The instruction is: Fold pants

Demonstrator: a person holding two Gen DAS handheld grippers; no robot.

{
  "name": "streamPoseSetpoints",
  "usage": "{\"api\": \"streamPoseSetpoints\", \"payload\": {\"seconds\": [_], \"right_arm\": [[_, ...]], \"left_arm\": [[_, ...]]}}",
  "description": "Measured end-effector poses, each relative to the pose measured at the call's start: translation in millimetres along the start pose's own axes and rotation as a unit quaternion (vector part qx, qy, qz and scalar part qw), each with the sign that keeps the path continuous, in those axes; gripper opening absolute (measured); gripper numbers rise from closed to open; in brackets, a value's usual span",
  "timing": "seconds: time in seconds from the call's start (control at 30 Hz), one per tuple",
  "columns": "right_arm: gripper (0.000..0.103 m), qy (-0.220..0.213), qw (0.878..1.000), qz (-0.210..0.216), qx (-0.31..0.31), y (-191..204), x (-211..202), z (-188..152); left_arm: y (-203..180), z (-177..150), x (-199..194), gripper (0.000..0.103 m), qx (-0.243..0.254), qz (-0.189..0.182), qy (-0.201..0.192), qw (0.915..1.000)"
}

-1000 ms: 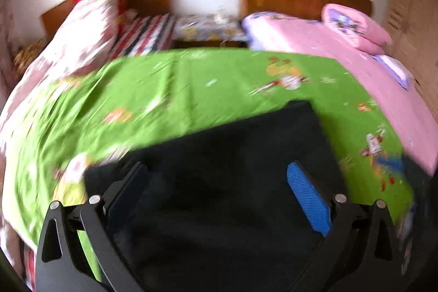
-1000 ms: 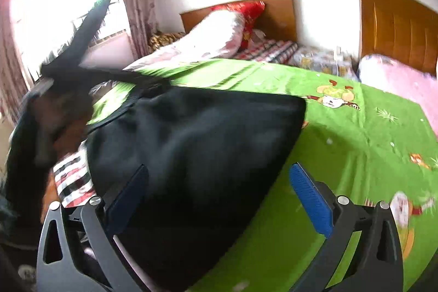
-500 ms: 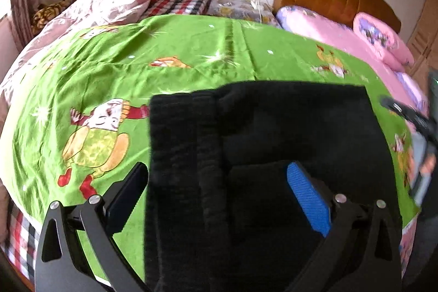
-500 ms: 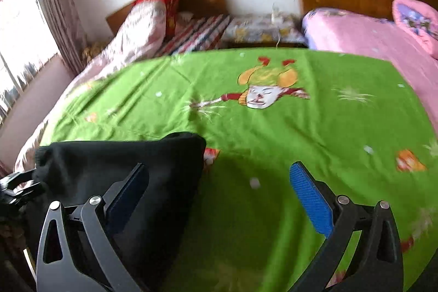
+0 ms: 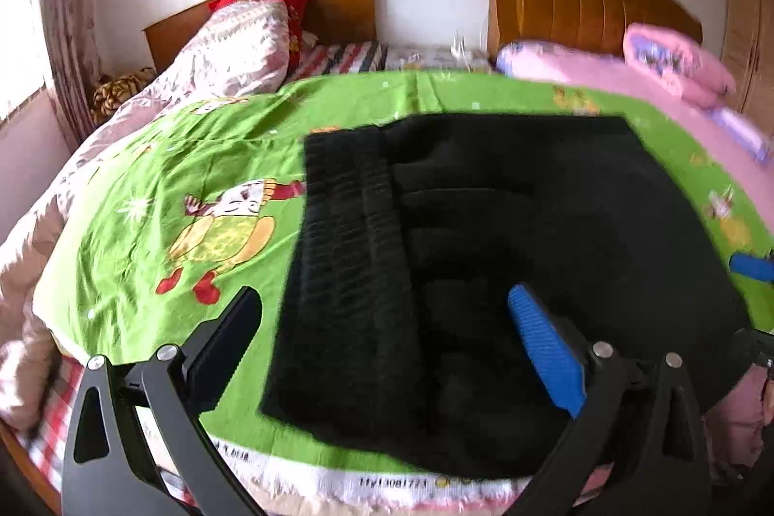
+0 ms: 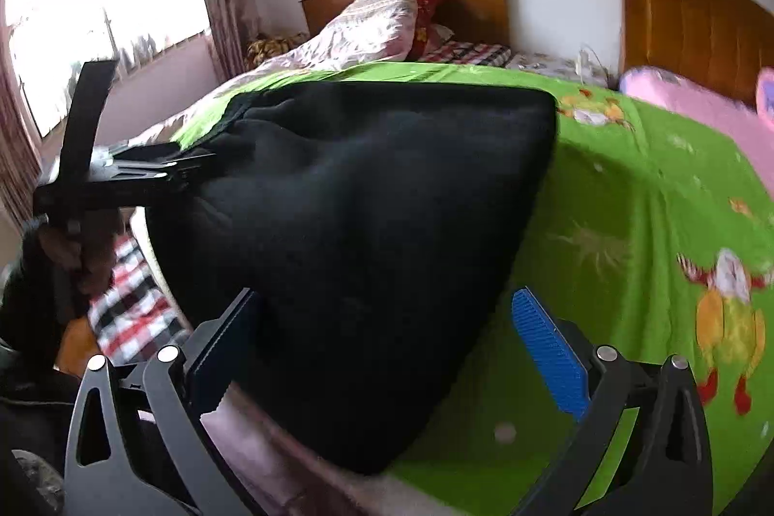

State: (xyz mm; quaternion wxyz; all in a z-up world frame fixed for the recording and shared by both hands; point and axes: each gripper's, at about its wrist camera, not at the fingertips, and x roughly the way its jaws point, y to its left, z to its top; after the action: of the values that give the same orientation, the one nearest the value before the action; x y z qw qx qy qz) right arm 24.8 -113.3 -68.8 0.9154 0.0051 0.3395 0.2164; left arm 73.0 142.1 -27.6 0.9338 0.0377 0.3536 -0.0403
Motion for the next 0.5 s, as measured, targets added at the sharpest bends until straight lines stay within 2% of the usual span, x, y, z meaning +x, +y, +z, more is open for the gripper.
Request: {"api": "streamPoseSetpoints", "payload": {"seconds": [0.03, 0.17, 0.23, 0.3, 0.33, 0.4, 0.5], "right_arm": [[0.099, -0.011, 1.0, -0.009, 0.001, -1.1, -10.7, -1.0], [0.099, -0.07, 0.997, 0.005, 0.017, 3.1, -53.5, -0.9], [0.099, -0.113, 0.994, -0.006, 0.005, 16.4, -74.8, -0.5], [0.099, -0.144, 0.989, -0.02, -0.009, 31.2, -87.6, 0.7], [0.099, -0.158, 0.987, -0.031, -0.017, 40.8, -90.3, 0.4], [0.099, -0.153, 0.986, -0.051, -0.034, 57.1, -82.1, -0.4], [0.099, -0.132, 0.988, -0.06, -0.046, 71.6, -66.2, -5.6]], "left_arm": [[3.2, -0.7, -8.0, 0.102, -0.006, -0.003, -0.012, 0.9999], [8.7, -1.4, -57.0, 0.102, -0.011, 0.003, -0.089, 0.9959], [5.4, -2.8, -90.8, 0.102, -0.014, 0.026, -0.149, 0.9883], [-0.3, -9.7, -120.9, 0.102, -0.018, 0.043, -0.21, 0.9767], [-2.7, -13.0, -128.7, 0.102, -0.023, 0.046, -0.227, 0.9726], [-9.9, -20.8, -133.8, 0.102, -0.034, 0.058, -0.224, 0.9722], [-26.5, -32.3, -117.3, 0.102, -0.022, 0.05, -0.172, 0.9835]]}}
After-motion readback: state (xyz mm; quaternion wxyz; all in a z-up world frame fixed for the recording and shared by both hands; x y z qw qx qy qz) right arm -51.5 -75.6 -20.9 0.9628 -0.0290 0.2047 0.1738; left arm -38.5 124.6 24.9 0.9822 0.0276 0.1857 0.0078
